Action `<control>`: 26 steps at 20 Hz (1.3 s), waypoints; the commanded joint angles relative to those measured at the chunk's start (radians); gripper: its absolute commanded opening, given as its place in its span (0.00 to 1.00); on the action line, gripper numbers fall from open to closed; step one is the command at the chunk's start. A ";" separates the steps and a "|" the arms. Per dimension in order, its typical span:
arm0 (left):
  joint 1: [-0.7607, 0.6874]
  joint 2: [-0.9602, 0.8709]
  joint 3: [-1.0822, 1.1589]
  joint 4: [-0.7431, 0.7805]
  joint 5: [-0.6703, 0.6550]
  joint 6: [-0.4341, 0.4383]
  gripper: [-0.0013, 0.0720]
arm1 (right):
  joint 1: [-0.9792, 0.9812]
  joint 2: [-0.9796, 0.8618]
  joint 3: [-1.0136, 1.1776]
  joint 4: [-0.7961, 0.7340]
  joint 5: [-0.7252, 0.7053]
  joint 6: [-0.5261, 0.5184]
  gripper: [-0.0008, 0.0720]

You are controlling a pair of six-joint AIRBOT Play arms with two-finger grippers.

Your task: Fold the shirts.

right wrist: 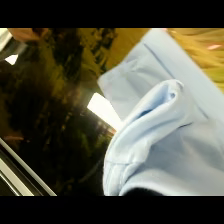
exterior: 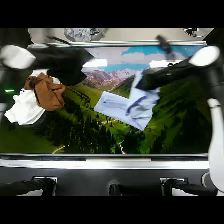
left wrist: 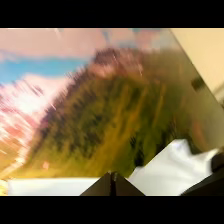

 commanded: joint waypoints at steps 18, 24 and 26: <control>0.111 0.245 -0.070 0.095 -0.165 0.028 0.06 | -0.236 -0.126 -0.169 -0.380 0.181 -0.001 0.92; 0.111 0.245 -0.133 0.094 -0.167 0.006 0.06 | -0.123 -0.161 -0.438 -0.087 -0.233 -0.014 0.92; 0.111 0.245 -0.133 0.093 -0.166 0.006 0.06 | -0.085 -0.187 -0.438 -0.082 -0.266 0.019 0.91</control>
